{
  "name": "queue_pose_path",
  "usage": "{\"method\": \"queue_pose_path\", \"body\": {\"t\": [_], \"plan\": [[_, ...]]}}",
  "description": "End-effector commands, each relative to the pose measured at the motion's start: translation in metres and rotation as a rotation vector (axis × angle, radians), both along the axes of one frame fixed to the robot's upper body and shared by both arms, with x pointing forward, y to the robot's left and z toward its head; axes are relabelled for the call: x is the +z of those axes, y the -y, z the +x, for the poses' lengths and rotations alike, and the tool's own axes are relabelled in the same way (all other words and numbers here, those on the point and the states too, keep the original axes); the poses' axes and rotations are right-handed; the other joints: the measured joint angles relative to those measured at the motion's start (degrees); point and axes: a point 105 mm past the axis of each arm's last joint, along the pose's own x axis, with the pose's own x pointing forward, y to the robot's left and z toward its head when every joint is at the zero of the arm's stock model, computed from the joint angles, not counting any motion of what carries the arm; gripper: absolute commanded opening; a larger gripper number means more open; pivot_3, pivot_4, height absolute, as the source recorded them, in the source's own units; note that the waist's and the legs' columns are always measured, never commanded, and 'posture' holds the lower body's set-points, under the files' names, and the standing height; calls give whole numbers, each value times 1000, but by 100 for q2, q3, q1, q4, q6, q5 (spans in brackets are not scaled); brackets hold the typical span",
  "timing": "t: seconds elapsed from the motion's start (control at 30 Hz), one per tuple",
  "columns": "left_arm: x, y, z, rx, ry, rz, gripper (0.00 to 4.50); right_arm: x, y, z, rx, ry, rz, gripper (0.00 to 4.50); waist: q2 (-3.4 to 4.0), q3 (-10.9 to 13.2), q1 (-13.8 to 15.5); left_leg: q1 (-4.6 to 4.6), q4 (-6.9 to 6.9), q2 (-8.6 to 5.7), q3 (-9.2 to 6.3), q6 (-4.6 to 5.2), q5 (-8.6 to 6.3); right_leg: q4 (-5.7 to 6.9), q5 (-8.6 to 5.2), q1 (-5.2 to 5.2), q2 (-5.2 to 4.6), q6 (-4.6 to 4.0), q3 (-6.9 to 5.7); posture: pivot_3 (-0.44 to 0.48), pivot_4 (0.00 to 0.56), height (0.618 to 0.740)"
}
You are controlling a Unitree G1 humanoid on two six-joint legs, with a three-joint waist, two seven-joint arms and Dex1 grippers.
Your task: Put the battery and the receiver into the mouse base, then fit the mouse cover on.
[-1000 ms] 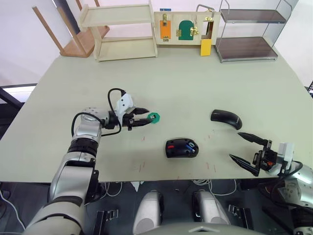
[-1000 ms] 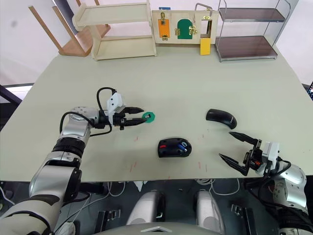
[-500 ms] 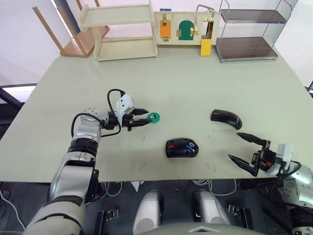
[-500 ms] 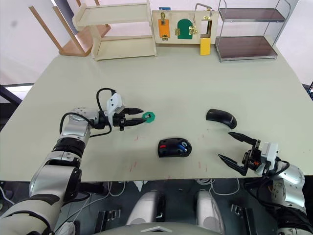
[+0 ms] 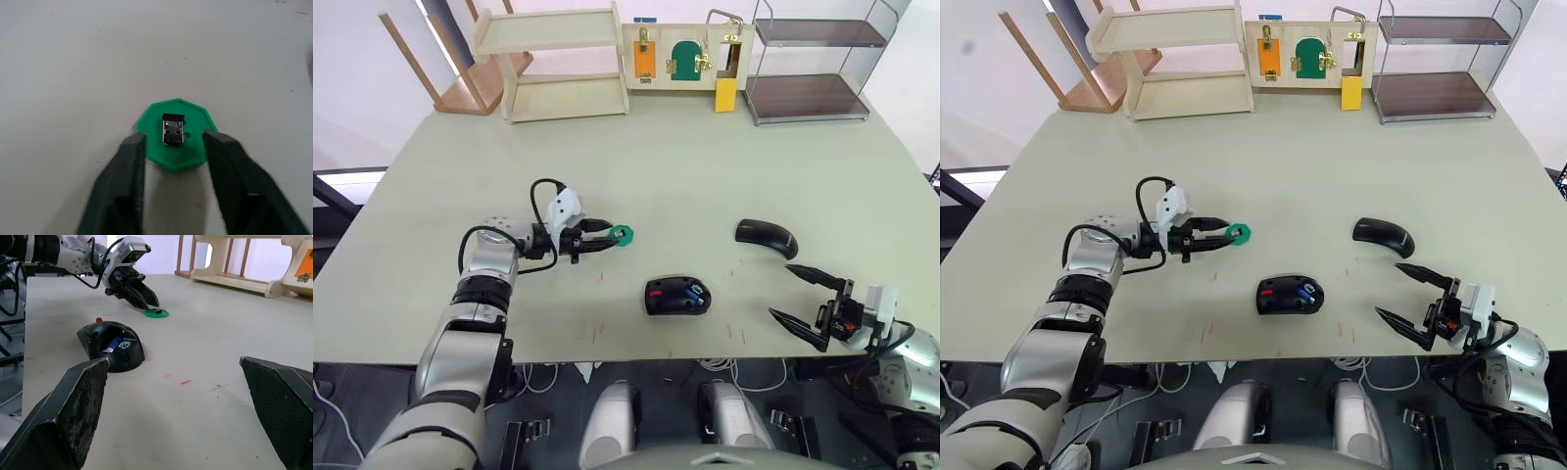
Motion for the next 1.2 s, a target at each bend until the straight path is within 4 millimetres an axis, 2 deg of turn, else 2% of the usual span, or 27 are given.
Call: {"method": "queue_pose_path", "body": {"t": [0.03, 0.9, 0.97, 1.0, 1.03, 1.2], "plan": [[13, 1, 5, -3, 46, 6, 1469, 4, 1, 0, -4, 25, 6, 4500, 0, 0, 0, 0, 0, 0, 0, 0, 0, 0, 0, 0, 0, 0, 0, 0, 150, 740], [-1, -1, 3, 2, 9, 74, 1469, 4, -1, 1, 6, 25, 1, 4500, 0, 0, -2, 7, 6, 0, 0, 0, 0, 22, -1, 0, 0, -1, 2, 0, 150, 740], [-1, -1, 4, 7, 6, 72, 928, 3, -1, 1, 7, 24, -1, 4500, 0, 0, -2, 8, 6, 0, 0, 0, 0, 23, -1, 0, 0, -1, 3, 0, 150, 740], [-1, -1, 4, 8, 4, 73, 903, 3, -1, 1, 7, 24, -1, 4500, 0, 0, -1, 8, 6, 0, 0, 0, 0, 24, -1, 0, 0, -1, 3, 0, 150, 740], [-1, -2, 4, 9, 2, 74, 175, 3, -1, 1, 7, 24, 0, 4500, 0, 0, -2, 8, 6, 0, 1, 0, 0, 24, -1, 0, 0, -1, 3, 0, 150, 740], [2, -4, 5, 14, 17, 80, 113, 3, -1, 0, 11, 24, 3, 4500, 0, 0, -2, 10, 7, 0, 1, 0, 0, 28, -2, 0, 0, -1, 4, 0, 150, 740]]}}
